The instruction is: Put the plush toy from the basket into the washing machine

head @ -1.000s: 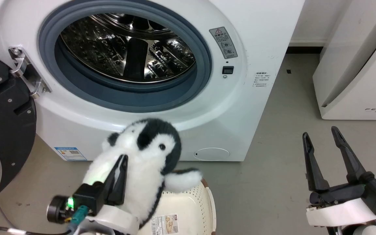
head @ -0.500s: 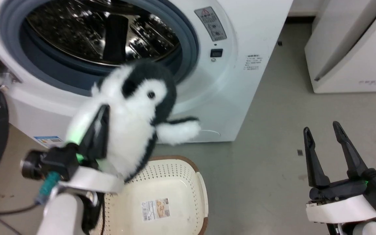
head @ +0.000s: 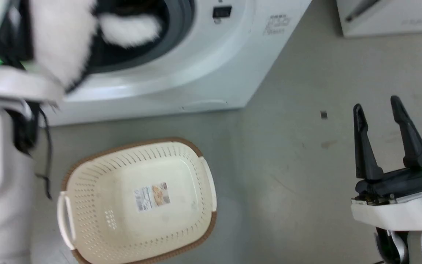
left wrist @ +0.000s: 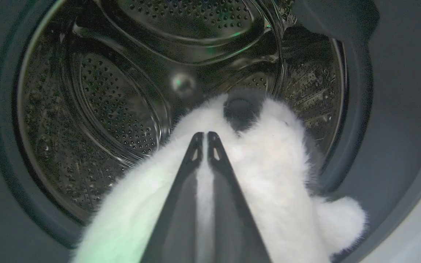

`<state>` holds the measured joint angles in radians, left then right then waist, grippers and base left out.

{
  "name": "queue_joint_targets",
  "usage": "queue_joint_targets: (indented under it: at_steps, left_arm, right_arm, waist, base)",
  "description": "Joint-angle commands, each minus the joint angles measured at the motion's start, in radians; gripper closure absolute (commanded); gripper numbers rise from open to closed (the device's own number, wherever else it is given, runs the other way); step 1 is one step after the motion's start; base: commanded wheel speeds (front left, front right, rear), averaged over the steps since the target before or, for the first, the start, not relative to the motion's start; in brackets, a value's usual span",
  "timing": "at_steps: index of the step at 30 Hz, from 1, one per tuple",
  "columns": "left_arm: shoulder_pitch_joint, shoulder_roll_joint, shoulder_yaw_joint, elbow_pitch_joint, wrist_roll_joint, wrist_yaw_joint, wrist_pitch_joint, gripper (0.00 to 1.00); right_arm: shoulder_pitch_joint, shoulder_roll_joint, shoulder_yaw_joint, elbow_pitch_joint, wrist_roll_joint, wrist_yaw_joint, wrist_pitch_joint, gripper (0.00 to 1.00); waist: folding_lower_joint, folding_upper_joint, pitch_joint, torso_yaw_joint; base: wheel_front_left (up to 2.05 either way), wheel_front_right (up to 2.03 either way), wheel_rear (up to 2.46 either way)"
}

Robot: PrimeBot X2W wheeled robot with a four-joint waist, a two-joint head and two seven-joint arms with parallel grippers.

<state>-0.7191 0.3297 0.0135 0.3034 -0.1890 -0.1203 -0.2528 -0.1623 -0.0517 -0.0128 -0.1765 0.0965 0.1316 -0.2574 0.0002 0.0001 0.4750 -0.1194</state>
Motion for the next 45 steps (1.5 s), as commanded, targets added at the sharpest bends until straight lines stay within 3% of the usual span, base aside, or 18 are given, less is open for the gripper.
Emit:
queue_joint_targets:
  at_steps: [1,8,16,22,30,31,32,45]
  left_arm:
    - [-0.072,0.023,-0.001,0.029,-0.013,-0.006,0.006,1.00]
    - [-0.348,0.127,-0.041,0.196,-0.033,-0.009,0.057,1.00]
    - [-0.579,0.189,-0.147,0.386,-0.060,-0.010,0.121,1.00]
    - [-0.646,0.202,-0.272,0.500,-0.158,-0.010,0.185,1.00]
    - [-0.651,0.258,-0.467,0.544,-0.323,-0.010,0.225,1.00]
    - [-0.651,0.266,-0.483,0.550,-0.334,-0.010,0.214,0.63]
    - [-0.651,0.273,-0.494,0.560,-0.341,-0.010,0.201,0.00]
    - [-0.520,0.232,-0.591,0.630,-0.449,-0.010,0.005,0.00]
  right_arm:
    - [-0.021,0.001,-0.002,-0.012,0.010,-0.001,-0.004,0.00]
    - [-0.060,0.001,-0.006,-0.048,0.040,-0.001,-0.004,0.00]
    - [-0.083,0.001,0.011,-0.073,0.070,-0.001,-0.004,0.00]
    - [-0.092,0.001,0.006,-0.068,0.120,-0.001,-0.004,0.00]
    - [-0.099,0.001,0.012,-0.064,0.092,-0.001,-0.004,0.00]
    - [-0.101,0.001,0.013,-0.063,0.087,-0.001,-0.004,0.00]
    - [-0.102,0.001,0.014,-0.061,0.085,-0.001,-0.004,0.00]
    - [-0.087,0.001,0.019,-0.012,0.004,-0.001,-0.004,0.00]
  waist:
    - [-0.0002,-0.0001,0.101,-0.047]
    - [-0.0002,-0.0001,0.219,-0.087]
    - [-0.0002,-0.0001,0.312,-0.120]
    - [-0.0002,-0.0001,0.345,-0.132]
    - [-0.0002,-0.0001,0.338,-0.123]
    - [-0.0002,-0.0001,0.332,-0.120]
    - [-0.0002,-0.0001,0.324,-0.117]
    - [-0.0002,-0.0001,0.113,-0.045]
  base:
    - [0.00,0.00,0.00]
    - [0.00,0.00,0.00]
    - [0.00,0.00,0.00]
    - [0.00,0.00,0.00]
    - [0.00,0.00,0.00]
    - [0.00,0.00,0.00]
    - [0.00,0.00,0.00]
    - [0.00,0.00,0.00]
